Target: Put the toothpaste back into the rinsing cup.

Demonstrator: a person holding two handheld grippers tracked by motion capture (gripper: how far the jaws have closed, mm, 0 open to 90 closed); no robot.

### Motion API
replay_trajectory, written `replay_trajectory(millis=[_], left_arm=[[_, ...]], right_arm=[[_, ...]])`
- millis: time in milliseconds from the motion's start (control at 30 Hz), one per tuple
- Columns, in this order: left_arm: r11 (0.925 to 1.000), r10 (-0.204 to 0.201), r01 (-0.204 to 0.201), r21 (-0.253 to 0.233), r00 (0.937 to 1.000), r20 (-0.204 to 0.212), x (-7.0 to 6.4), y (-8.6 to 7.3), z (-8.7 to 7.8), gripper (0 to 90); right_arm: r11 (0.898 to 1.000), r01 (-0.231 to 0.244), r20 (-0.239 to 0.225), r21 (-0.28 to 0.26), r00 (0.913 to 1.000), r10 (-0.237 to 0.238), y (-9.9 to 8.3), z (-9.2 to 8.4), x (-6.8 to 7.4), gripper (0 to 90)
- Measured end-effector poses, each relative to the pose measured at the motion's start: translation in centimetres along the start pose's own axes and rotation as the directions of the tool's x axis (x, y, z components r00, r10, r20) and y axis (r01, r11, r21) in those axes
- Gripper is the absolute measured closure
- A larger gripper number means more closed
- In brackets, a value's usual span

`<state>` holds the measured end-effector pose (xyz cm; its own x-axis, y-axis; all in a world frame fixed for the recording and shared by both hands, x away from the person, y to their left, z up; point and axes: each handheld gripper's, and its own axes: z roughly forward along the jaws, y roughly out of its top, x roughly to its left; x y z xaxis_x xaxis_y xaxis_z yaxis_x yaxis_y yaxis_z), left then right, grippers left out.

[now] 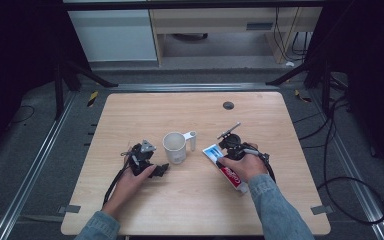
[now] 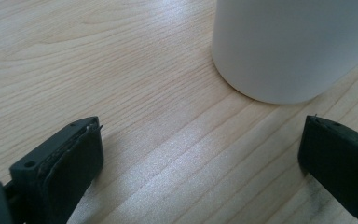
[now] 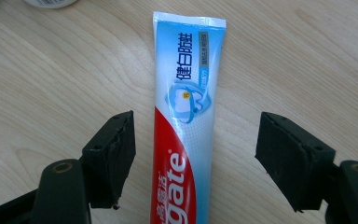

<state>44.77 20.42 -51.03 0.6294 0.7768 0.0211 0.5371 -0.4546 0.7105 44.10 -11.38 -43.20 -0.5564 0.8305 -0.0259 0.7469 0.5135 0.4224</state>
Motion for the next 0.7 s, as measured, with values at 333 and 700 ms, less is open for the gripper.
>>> replay_trajectory(millis=[333,700], left_arm=[[1.0,0.0,0.0,0.0,1.0,0.0,0.0,0.0,0.0,0.0],[1.0,0.001,-0.001,0.0,1.0,0.001,0.0,0.0,0.0,0.0]], right_arm=[[0.998,-0.029,-0.013,0.064,0.9995,0.03,1.2,2.4,-0.1,32.1],[0.991,-0.031,-0.019,0.127,0.9993,0.034,2.2,4.2,0.1,33.4]])
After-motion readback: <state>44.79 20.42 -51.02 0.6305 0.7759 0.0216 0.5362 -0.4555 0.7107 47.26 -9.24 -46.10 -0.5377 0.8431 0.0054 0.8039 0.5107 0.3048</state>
